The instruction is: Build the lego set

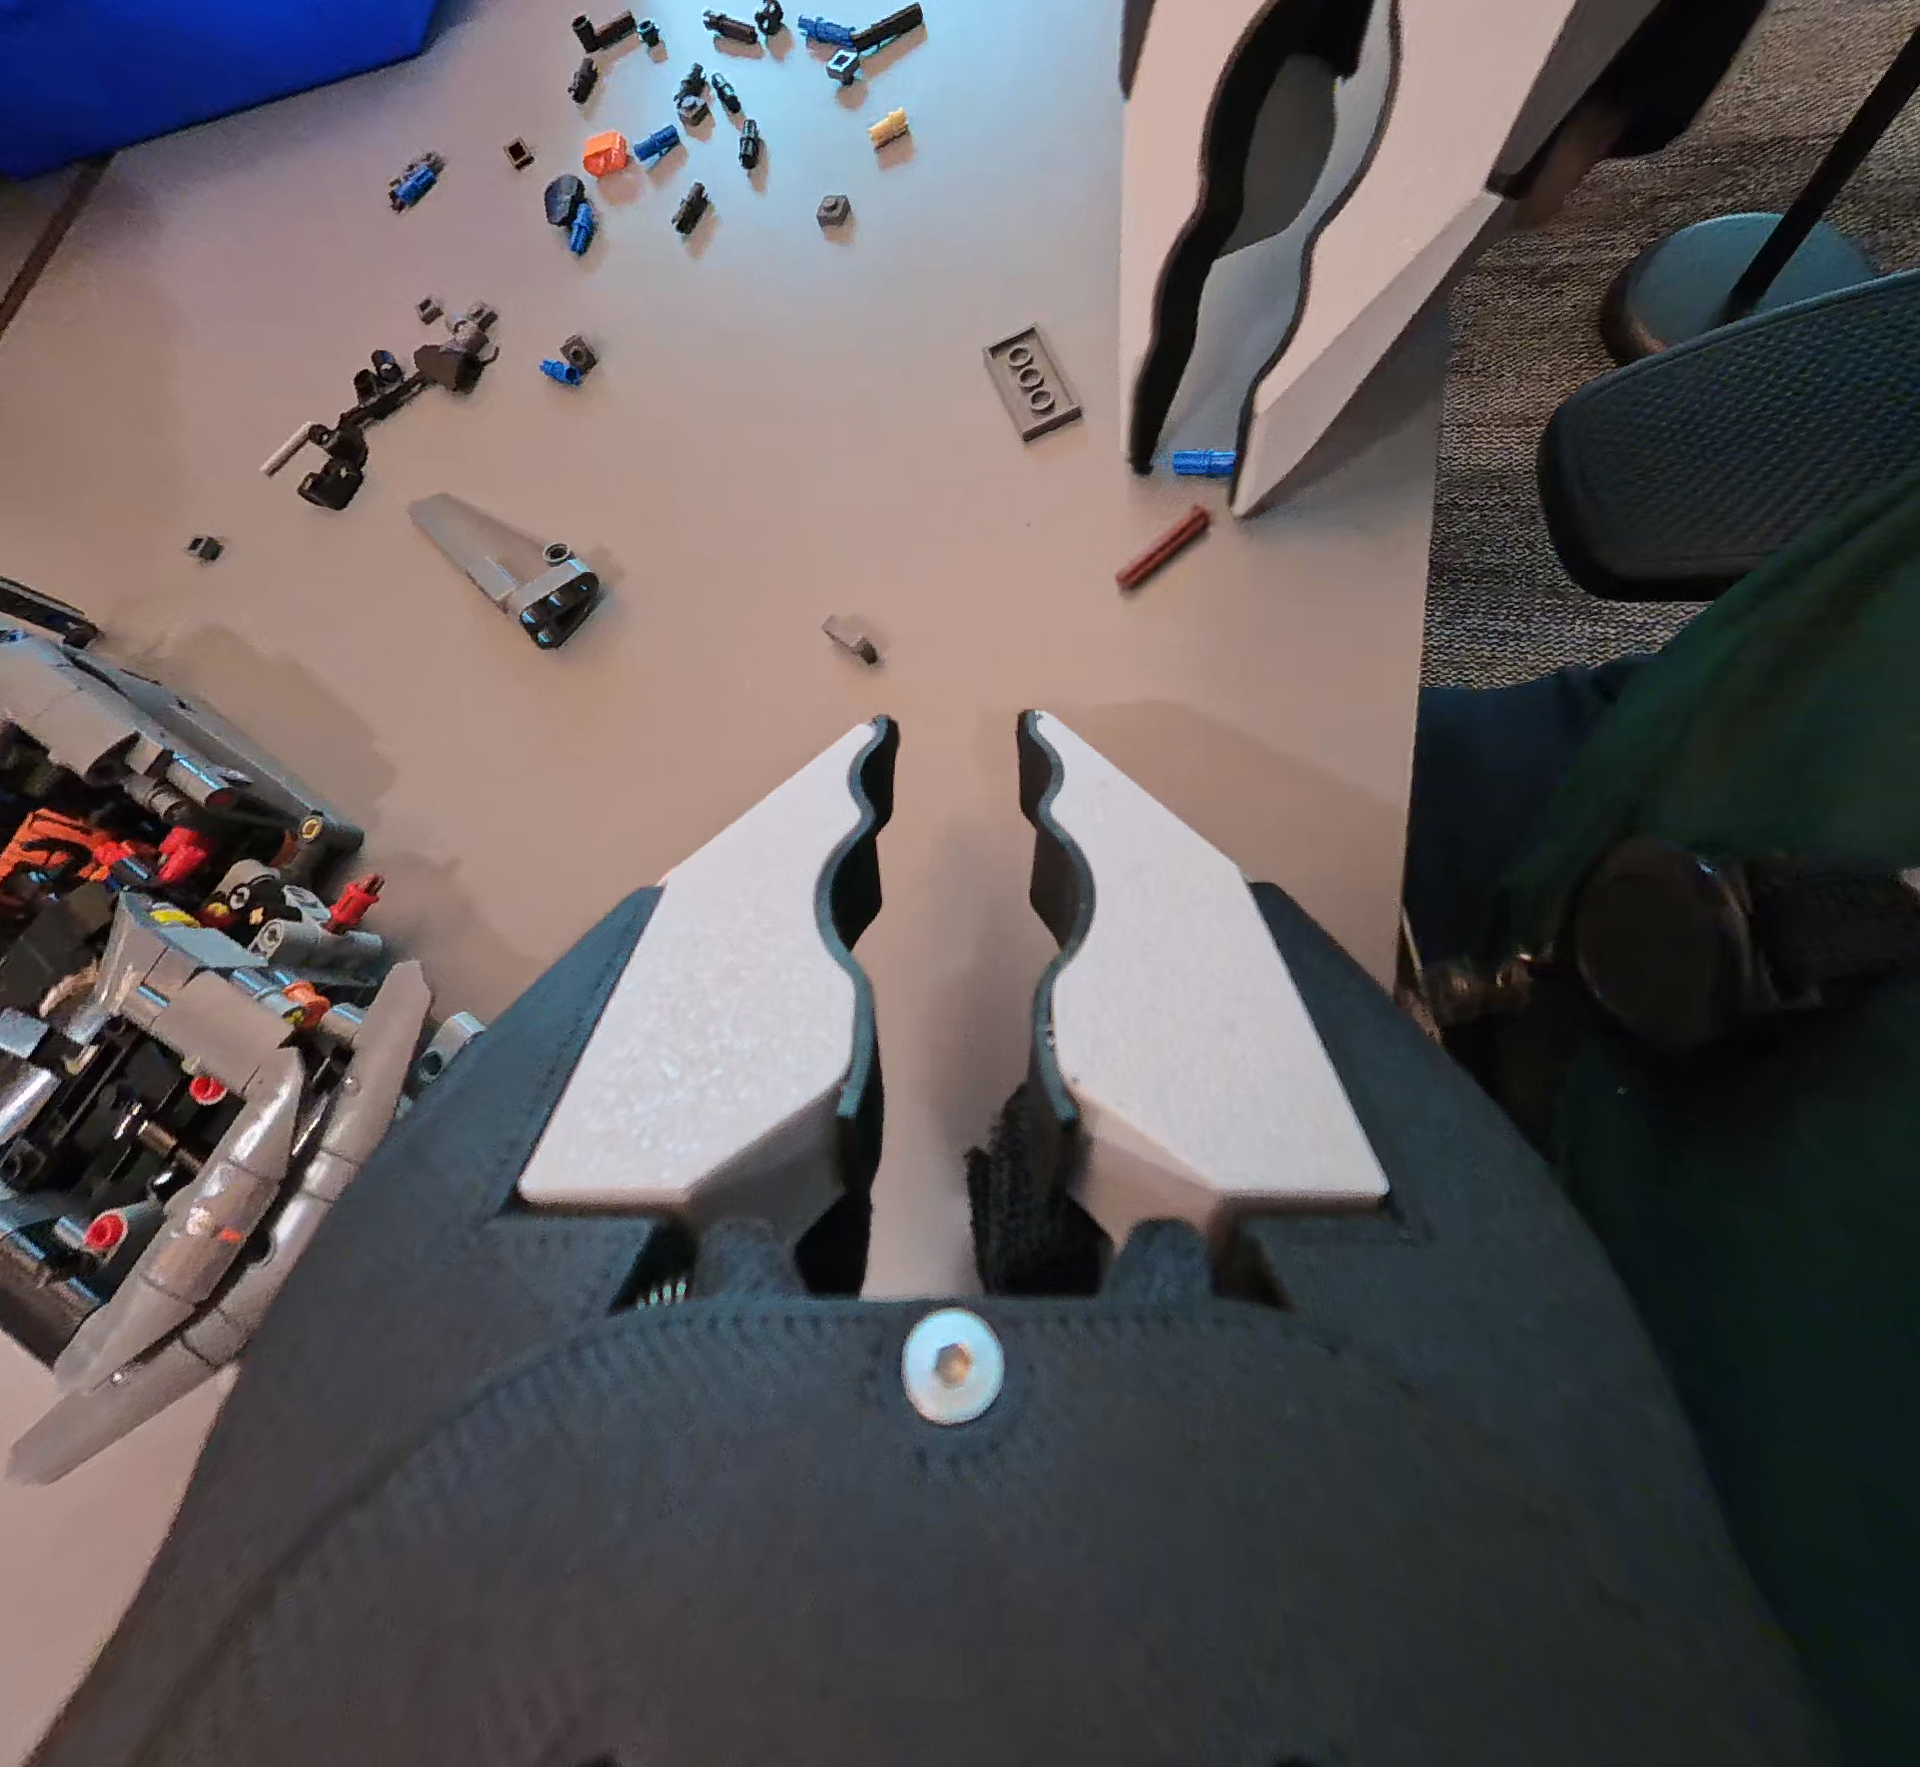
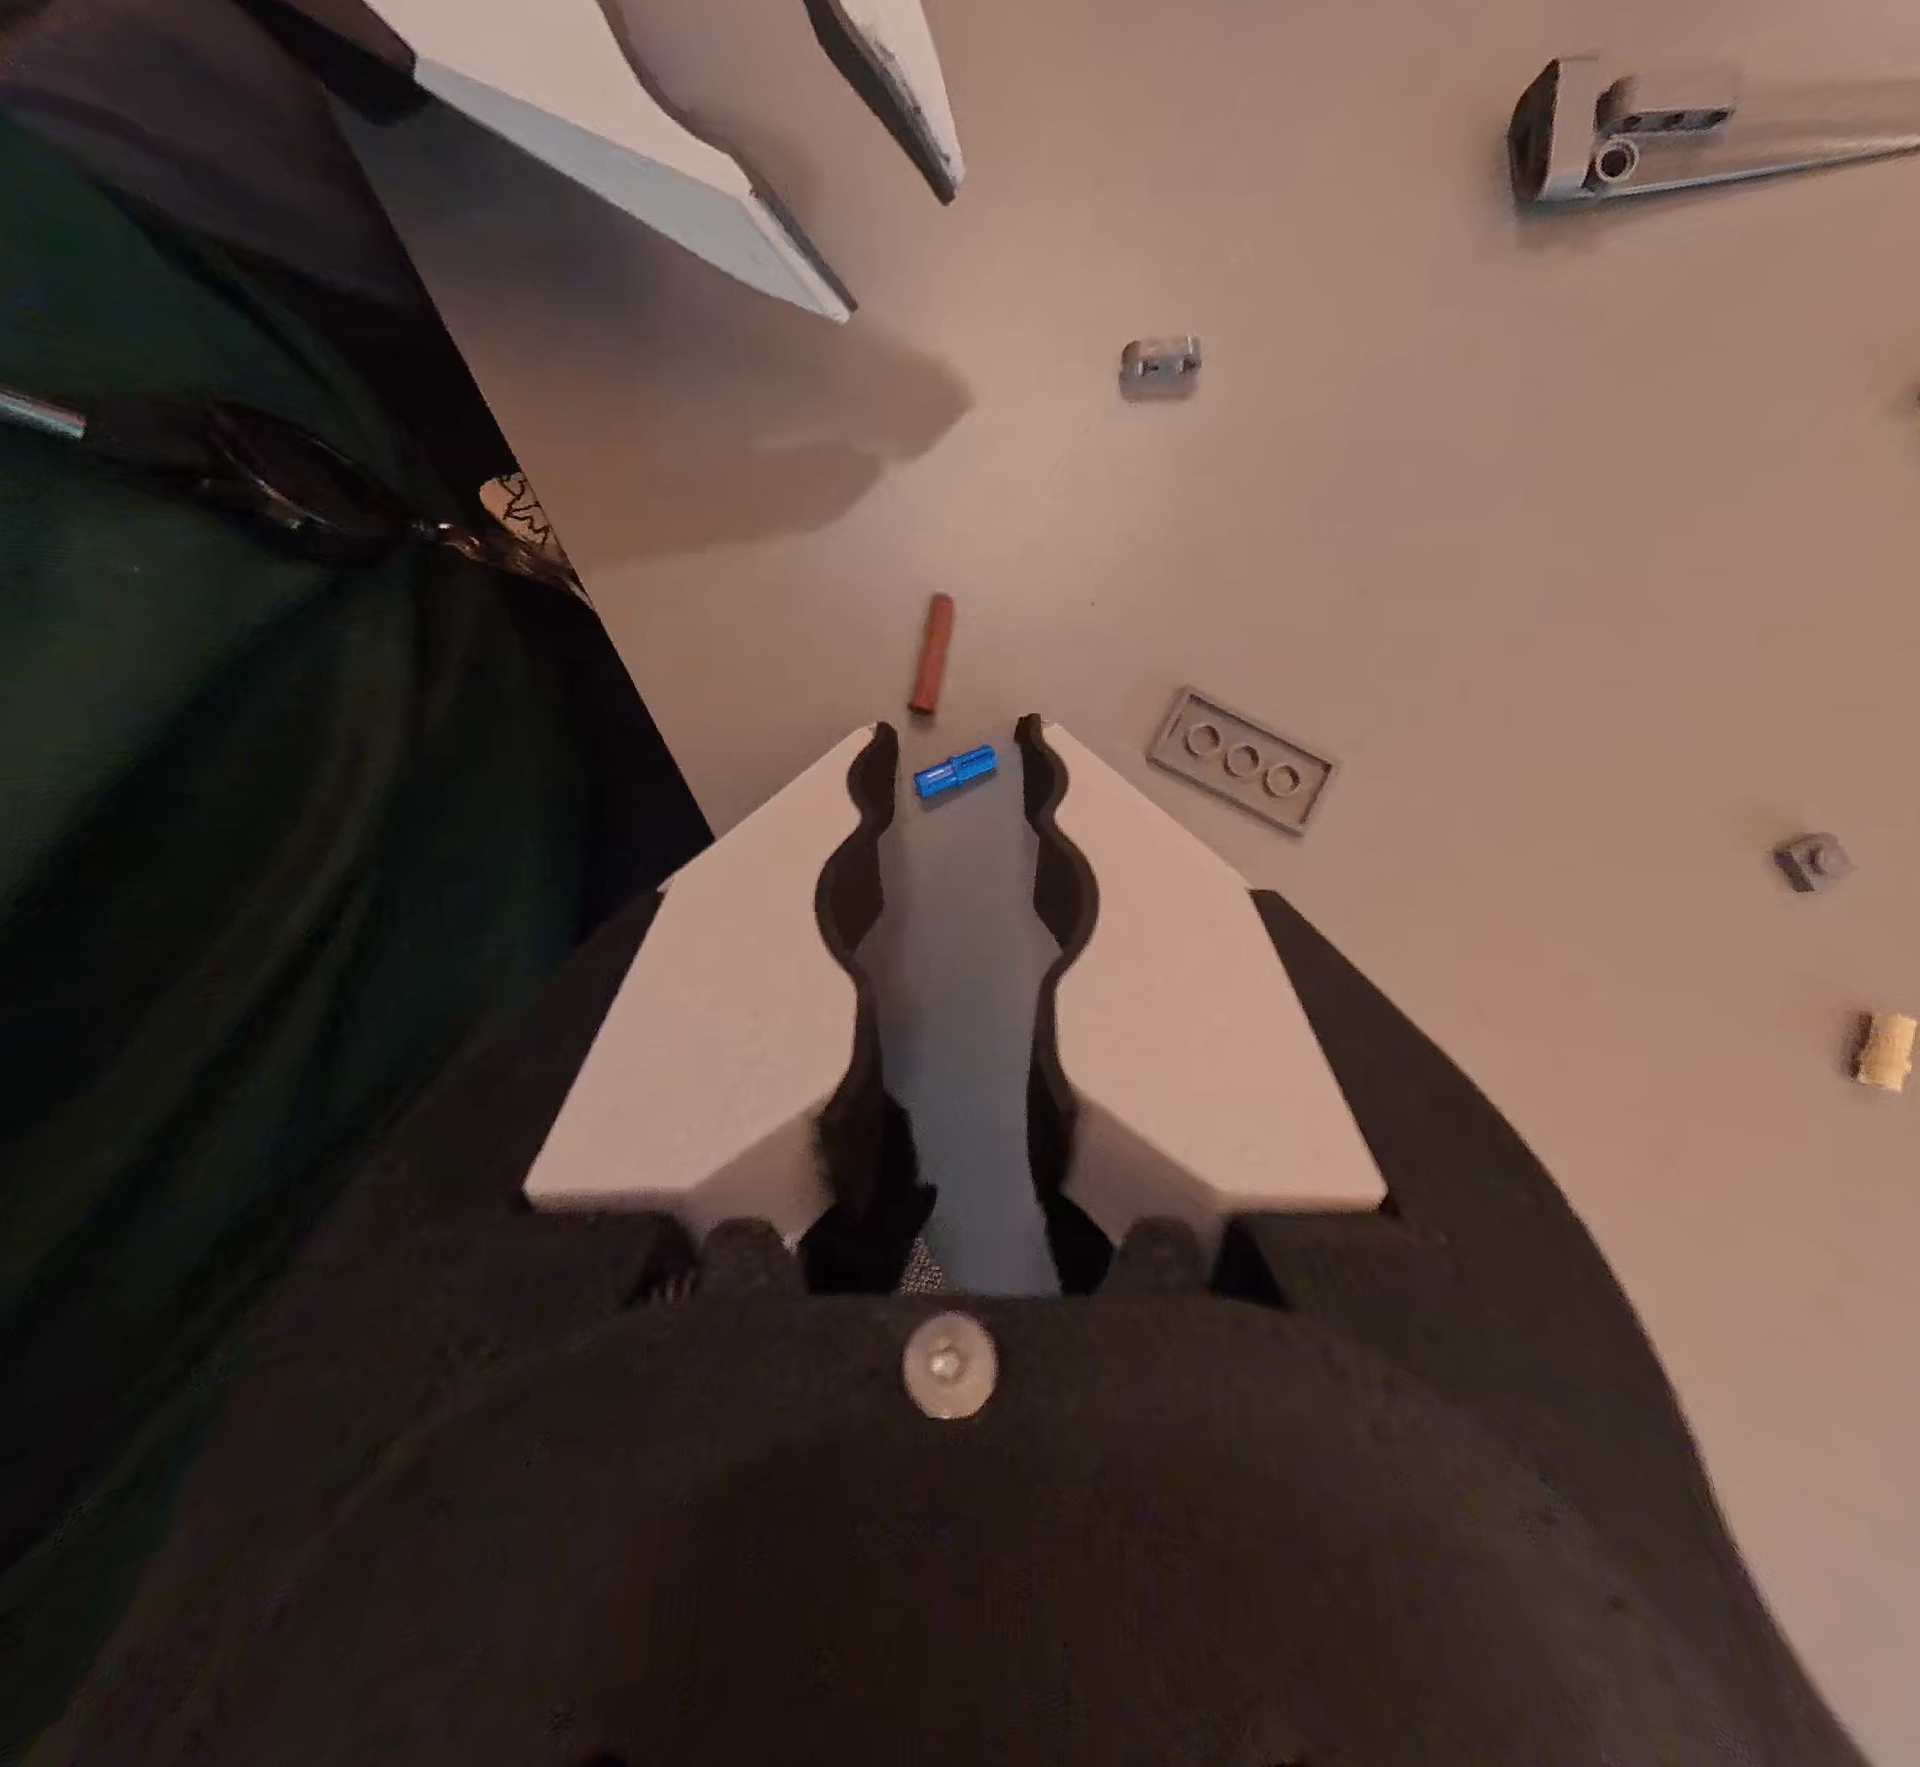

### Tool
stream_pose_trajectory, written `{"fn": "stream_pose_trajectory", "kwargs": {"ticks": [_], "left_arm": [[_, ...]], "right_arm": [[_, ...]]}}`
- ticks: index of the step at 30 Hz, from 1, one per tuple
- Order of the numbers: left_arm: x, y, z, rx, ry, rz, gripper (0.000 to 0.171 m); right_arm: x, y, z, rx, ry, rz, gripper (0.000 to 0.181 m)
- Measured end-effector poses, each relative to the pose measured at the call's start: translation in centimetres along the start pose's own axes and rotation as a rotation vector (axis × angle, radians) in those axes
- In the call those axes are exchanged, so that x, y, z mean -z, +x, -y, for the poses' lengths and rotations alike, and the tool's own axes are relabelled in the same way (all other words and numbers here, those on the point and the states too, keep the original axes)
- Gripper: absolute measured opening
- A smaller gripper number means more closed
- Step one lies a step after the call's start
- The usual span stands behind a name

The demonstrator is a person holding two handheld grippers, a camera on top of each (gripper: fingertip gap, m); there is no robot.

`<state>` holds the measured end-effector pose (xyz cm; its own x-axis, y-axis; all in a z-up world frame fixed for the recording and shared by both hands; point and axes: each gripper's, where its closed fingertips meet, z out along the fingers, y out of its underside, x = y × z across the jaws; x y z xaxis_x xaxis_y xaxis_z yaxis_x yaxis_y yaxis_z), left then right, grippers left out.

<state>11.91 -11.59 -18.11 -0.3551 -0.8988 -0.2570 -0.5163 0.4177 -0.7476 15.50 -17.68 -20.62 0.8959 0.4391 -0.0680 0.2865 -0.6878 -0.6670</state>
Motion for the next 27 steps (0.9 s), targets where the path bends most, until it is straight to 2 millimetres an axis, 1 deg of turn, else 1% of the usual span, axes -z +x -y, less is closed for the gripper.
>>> {"fn": "stream_pose_trajectory", "kwargs": {"ticks": [2,6,8,10,14,16,18,19,20,21,27], "left_arm": [[-0.1,0.1,-0.2,0.005,-0.007,-0.001,0.022],[-0.2,0.3,-0.6,0.019,-0.023,-0.003,0.022],[-0.2,0.1,-0.7,0.030,-0.029,0.003,0.022],[-0.3,-0.1,-0.8,0.048,-0.034,0.004,0.022],[-0.5,-0.4,-0.7,0.069,-0.040,0.008,0.022],[-0.7,-0.4,-0.6,0.068,-0.045,0.010,0.022],[-0.9,-0.4,-0.6,0.071,-0.050,0.010,0.022],[-1.0,-0.4,-0.6,0.074,-0.051,0.008,0.022],[-1.1,-0.4,-0.7,0.079,-0.056,0.011,0.022],[-1.2,-0.5,-0.8,0.085,-0.061,0.013,0.022],[-1.7,-1.2,-0.7,0.131,-0.070,0.029,0.022]], "right_arm": [[-0.2,0.2,0.2,0.011,0.010,0.002,0.020],[-0.6,0.0,0.6,0.058,0.006,0.014,0.018],[-0.7,-0.3,0.8,0.084,0.005,0.026,0.015],[-1.0,-0.7,1.0,0.098,0.004,0.030,0.016],[-1.3,-1.4,1.5,0.100,0.013,0.042,0.019],[-1.1,-1.9,1.8,0.083,0.031,0.056,0.018],[-1.3,-2.1,1.6,0.078,0.021,0.049,0.015],[-1.5,-2.1,1.4,0.087,0.008,0.034,0.011],[-1.6,-2.1,1.5,0.090,0.015,0.025,0.005],[-1.6,-2.1,1.6,0.085,0.021,0.020,0.003],[-1.7,-1.8,1.8,0.063,0.044,0.022,0.003]]}}
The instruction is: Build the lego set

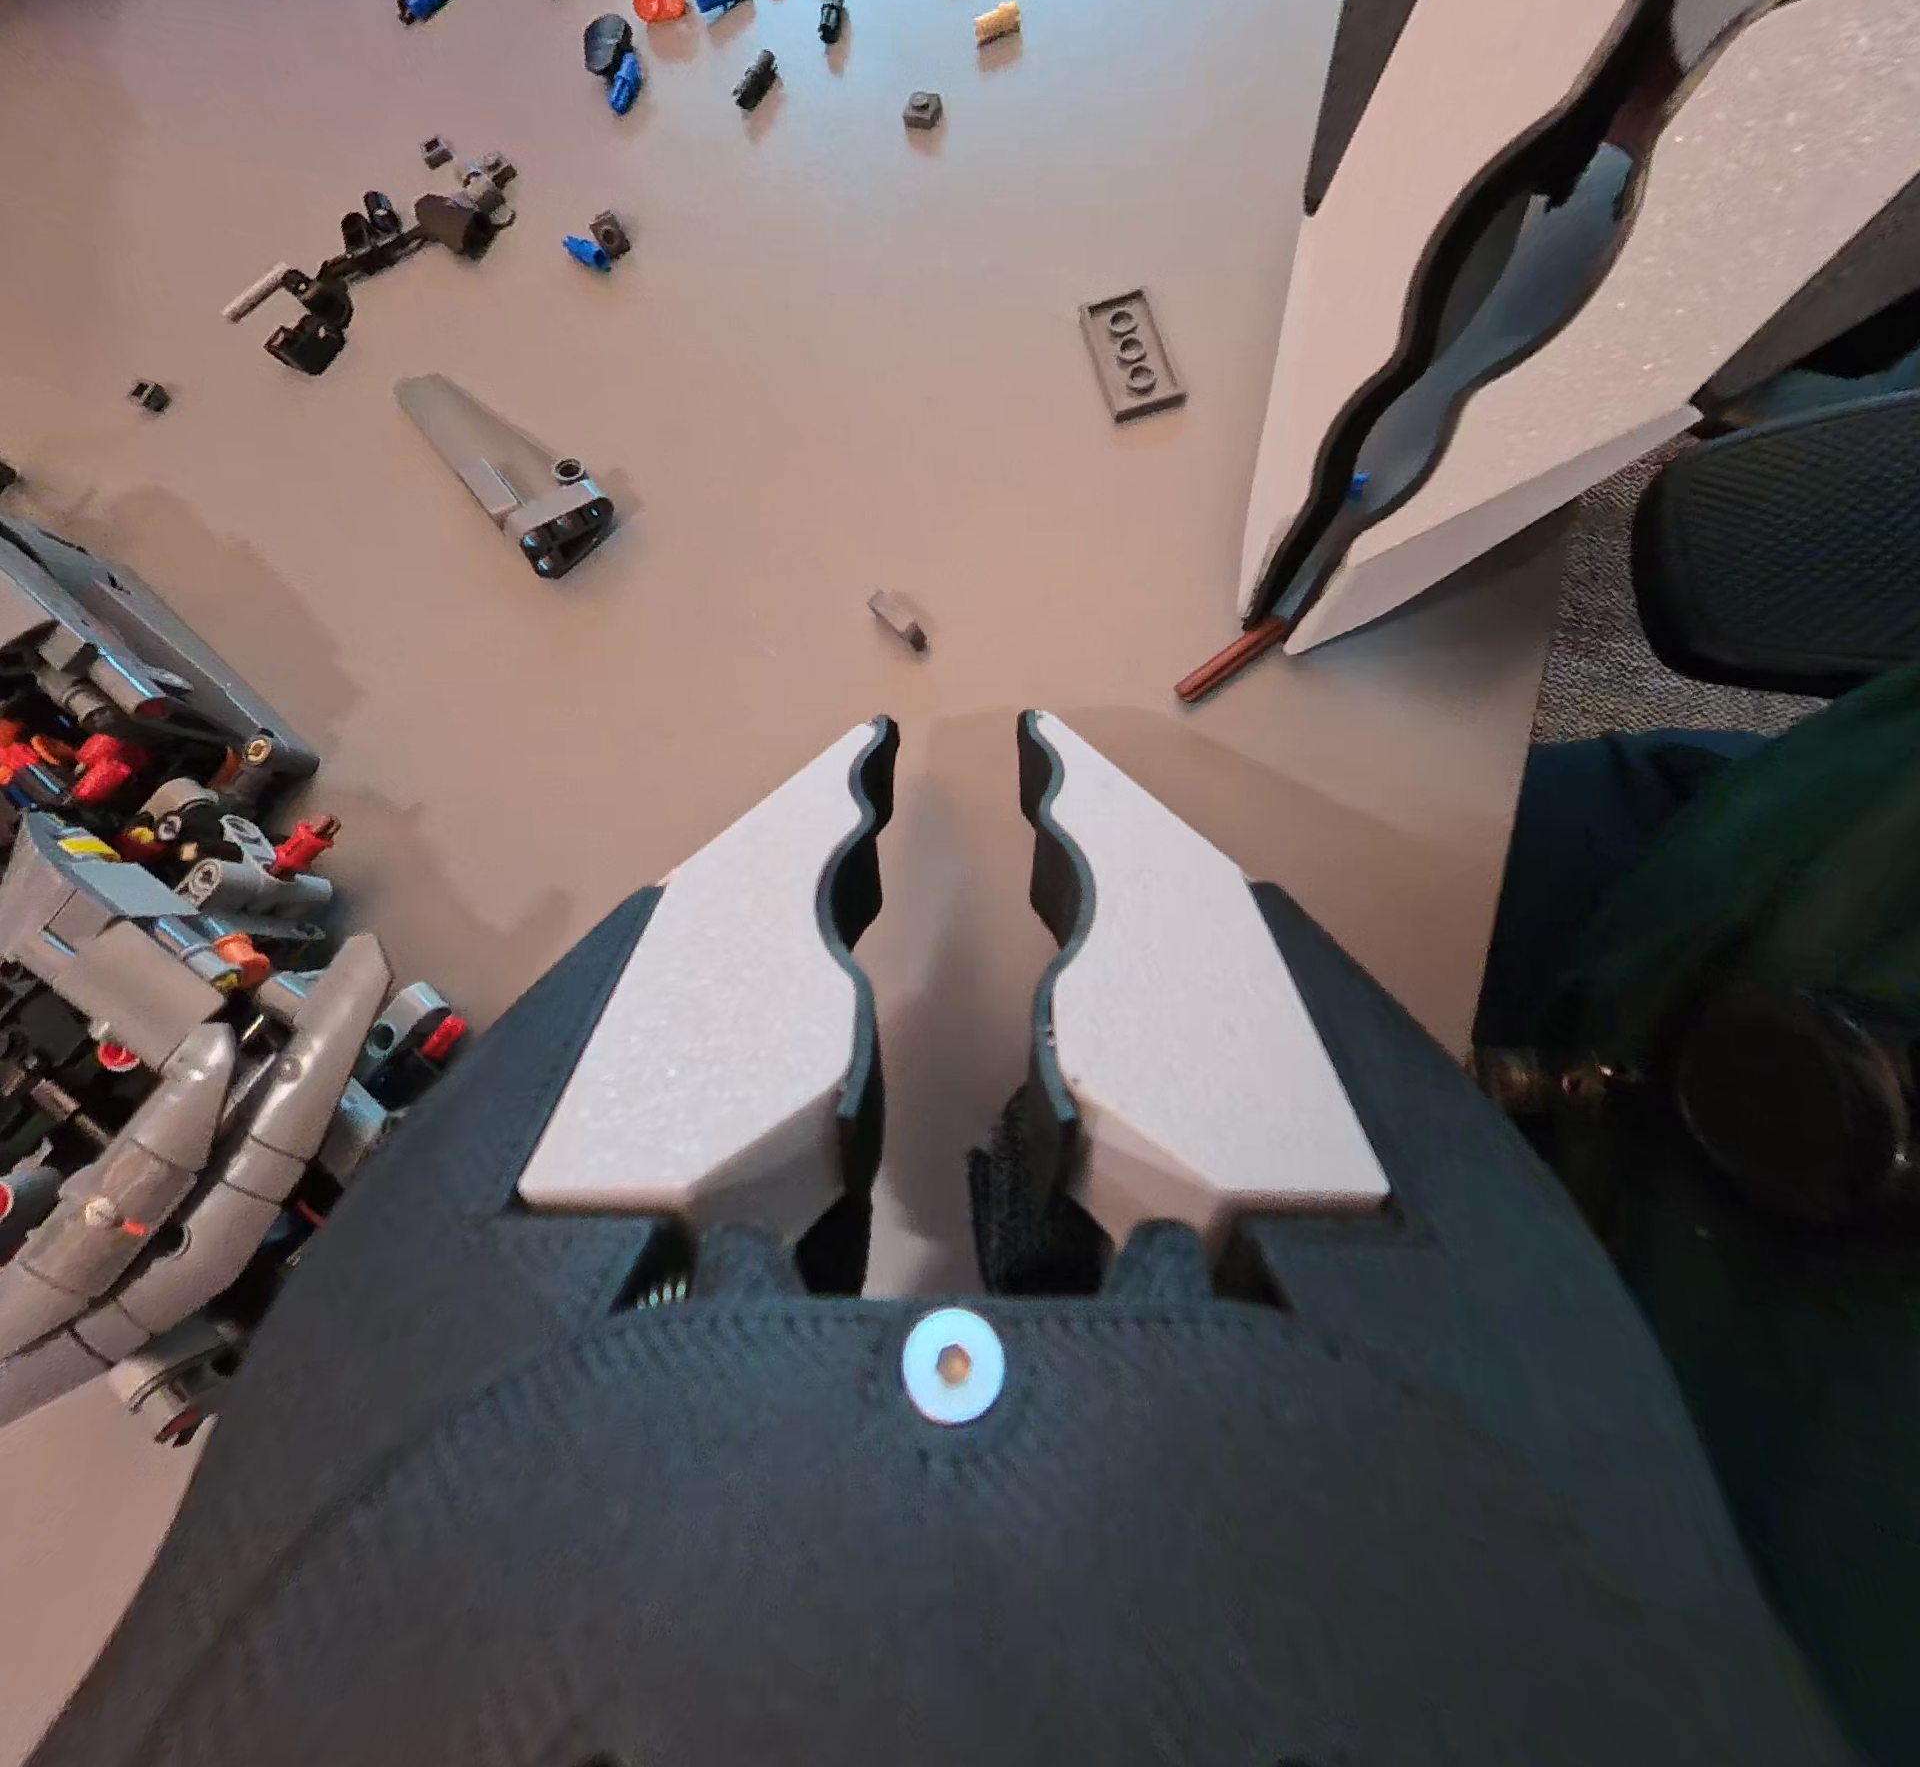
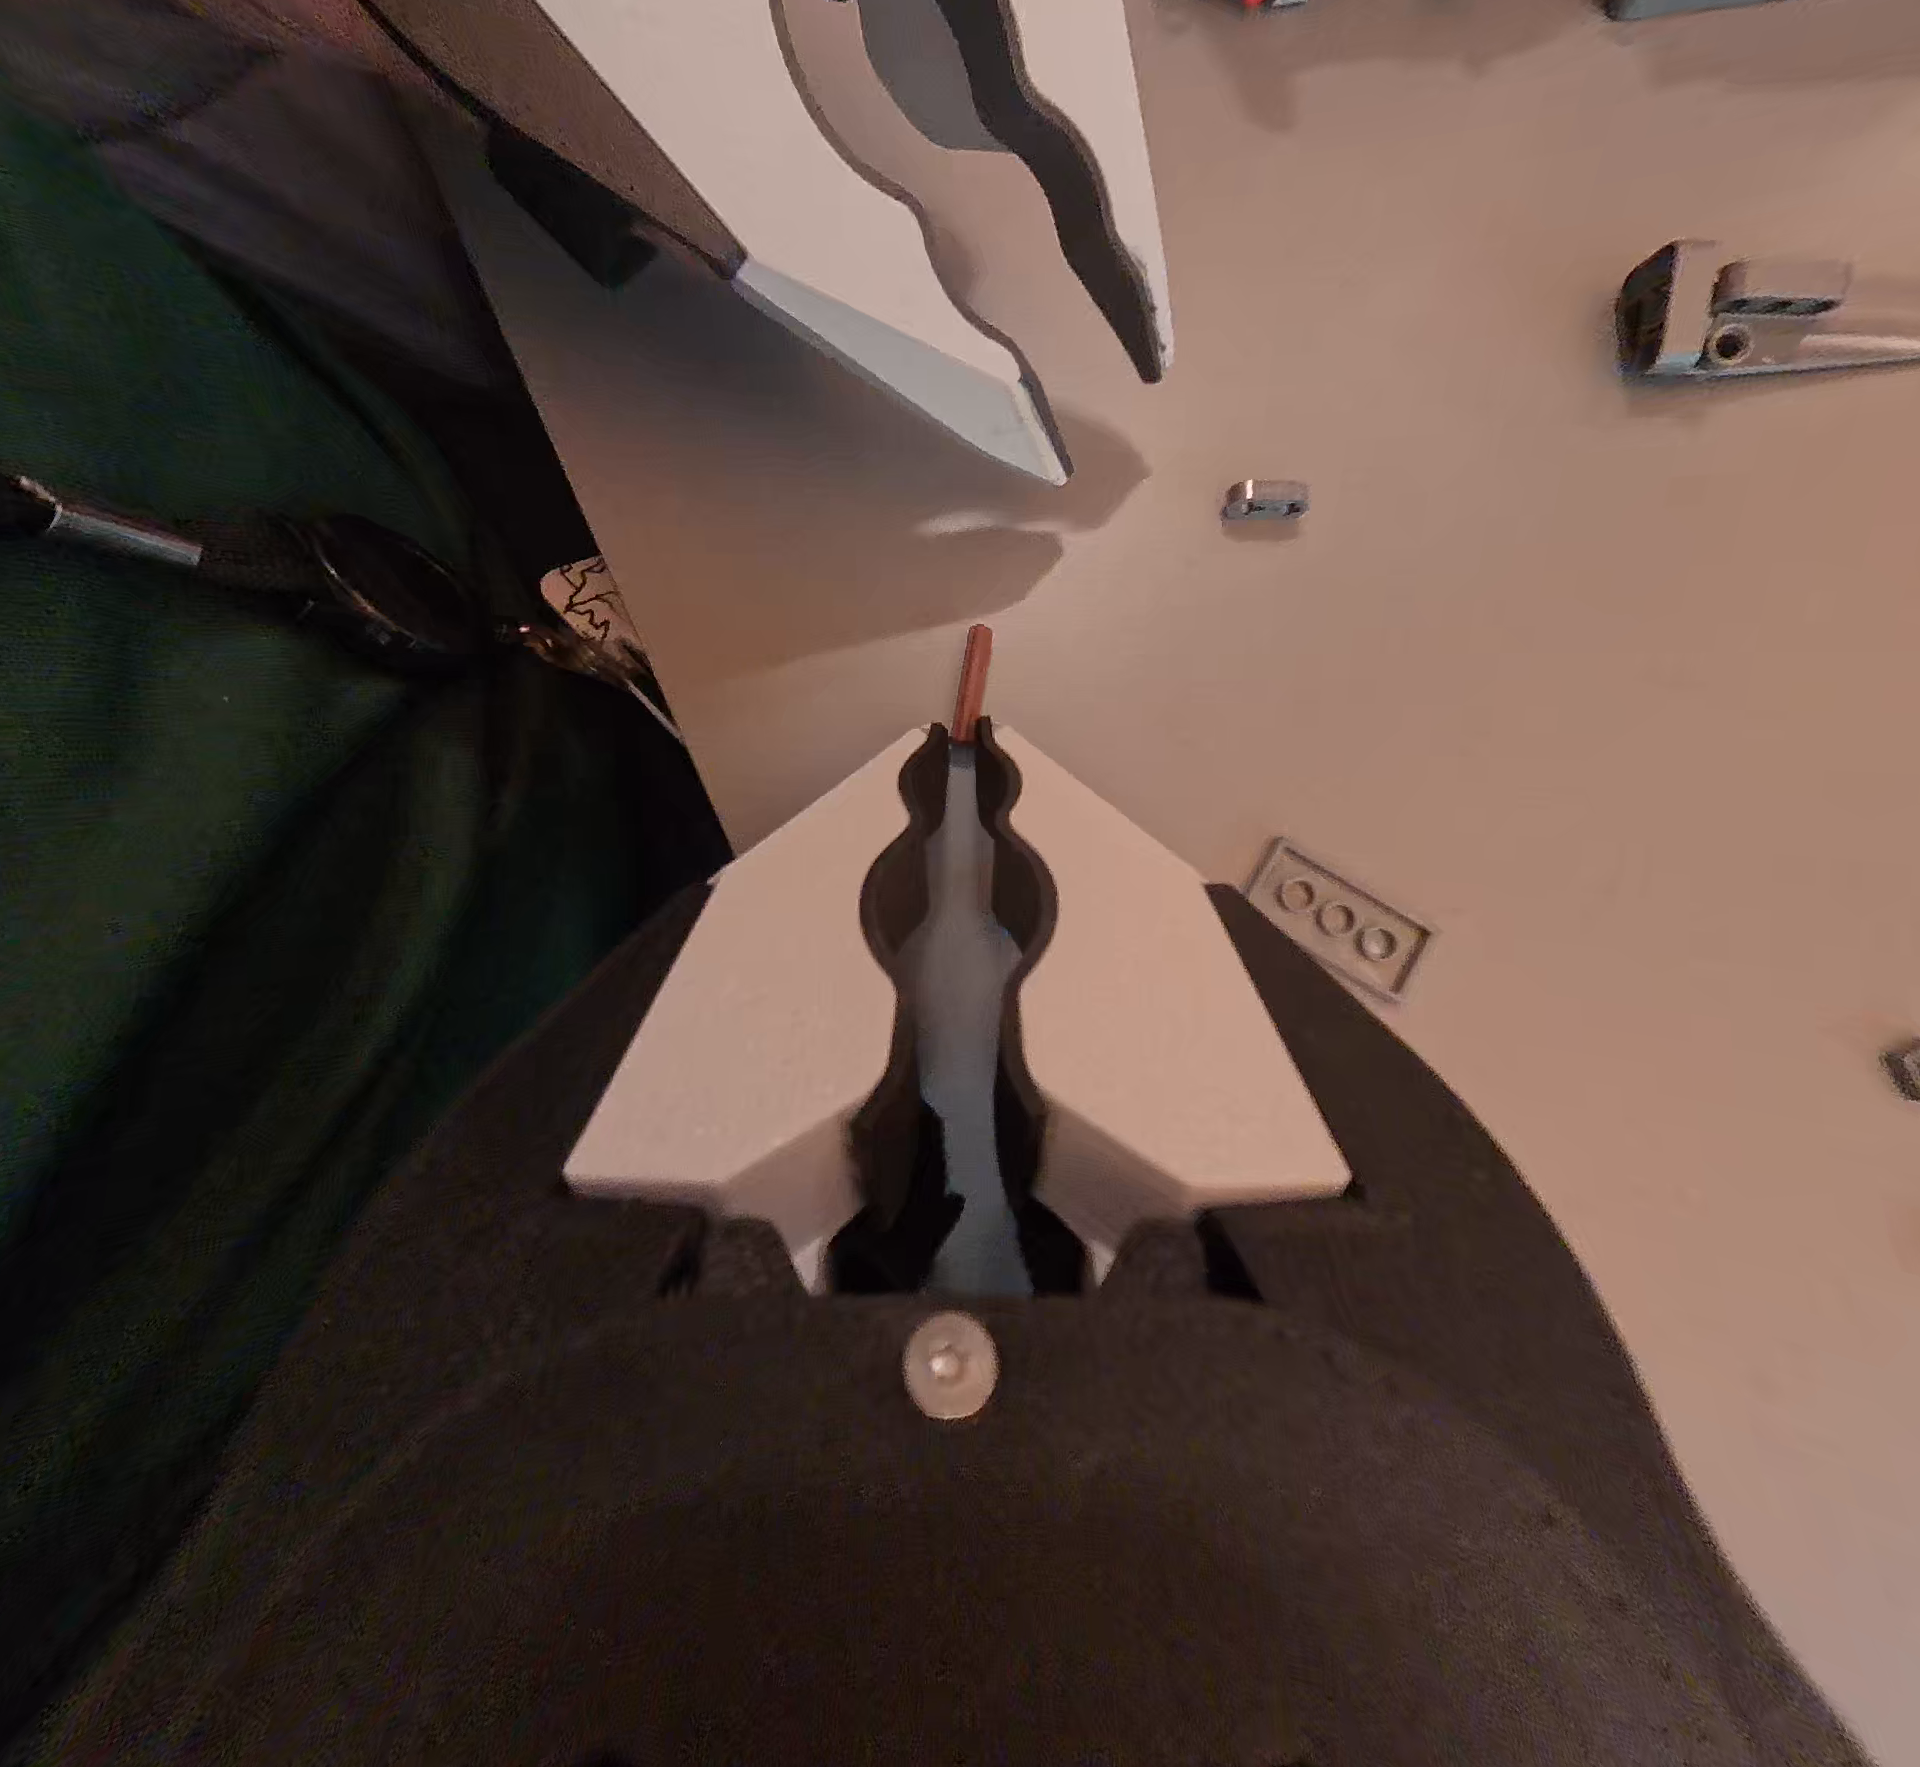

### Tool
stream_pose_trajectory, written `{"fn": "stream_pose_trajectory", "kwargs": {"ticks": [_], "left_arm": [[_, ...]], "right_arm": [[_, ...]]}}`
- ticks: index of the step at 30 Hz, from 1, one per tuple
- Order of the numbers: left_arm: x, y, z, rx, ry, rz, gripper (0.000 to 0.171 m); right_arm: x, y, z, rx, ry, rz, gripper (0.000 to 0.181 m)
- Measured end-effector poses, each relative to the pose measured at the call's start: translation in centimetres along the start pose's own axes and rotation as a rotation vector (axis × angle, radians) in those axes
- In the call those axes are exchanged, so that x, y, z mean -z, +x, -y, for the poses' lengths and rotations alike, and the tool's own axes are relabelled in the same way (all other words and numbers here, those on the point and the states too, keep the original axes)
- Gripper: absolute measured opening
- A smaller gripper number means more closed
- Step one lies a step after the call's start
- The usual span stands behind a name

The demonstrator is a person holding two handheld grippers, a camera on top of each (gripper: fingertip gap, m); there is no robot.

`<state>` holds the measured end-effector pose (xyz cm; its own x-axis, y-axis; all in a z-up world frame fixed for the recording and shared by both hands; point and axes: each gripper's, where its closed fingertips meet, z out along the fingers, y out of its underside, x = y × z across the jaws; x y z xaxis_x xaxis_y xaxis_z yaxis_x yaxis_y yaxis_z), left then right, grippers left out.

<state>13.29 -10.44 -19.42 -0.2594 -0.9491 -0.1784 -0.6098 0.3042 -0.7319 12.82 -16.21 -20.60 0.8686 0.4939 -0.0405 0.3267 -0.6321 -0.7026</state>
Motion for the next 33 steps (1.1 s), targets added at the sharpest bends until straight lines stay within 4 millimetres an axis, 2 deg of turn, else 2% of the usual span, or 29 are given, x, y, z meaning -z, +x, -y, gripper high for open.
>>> {"fn": "stream_pose_trajectory", "kwargs": {"ticks": [8,13,19,24,33], "left_arm": [[-1.5,-1.0,1.0,0.092,-0.006,0.015,0.031],[-2.8,-0.9,0.6,0.122,-0.051,0.008,0.024],[-3.2,-1.7,0.7,0.112,-0.076,0.041,0.002],[-3.3,-1.7,0.8,0.106,-0.080,0.037,0.002],[-3.4,-1.8,0.8,0.129,-0.089,0.026,0.002]], "right_arm": [[0.9,2.8,1.3,-0.022,0.060,-0.038,0.003],[0.7,4.7,1.6,-0.025,0.058,-0.056,0.002],[-0.2,5.6,1.5,-0.023,0.037,-0.048,0.002],[-0.7,6.4,1.4,-0.032,0.008,-0.058,0.003],[-1.3,6.5,1.8,-0.051,0.018,-0.036,0.002]]}}
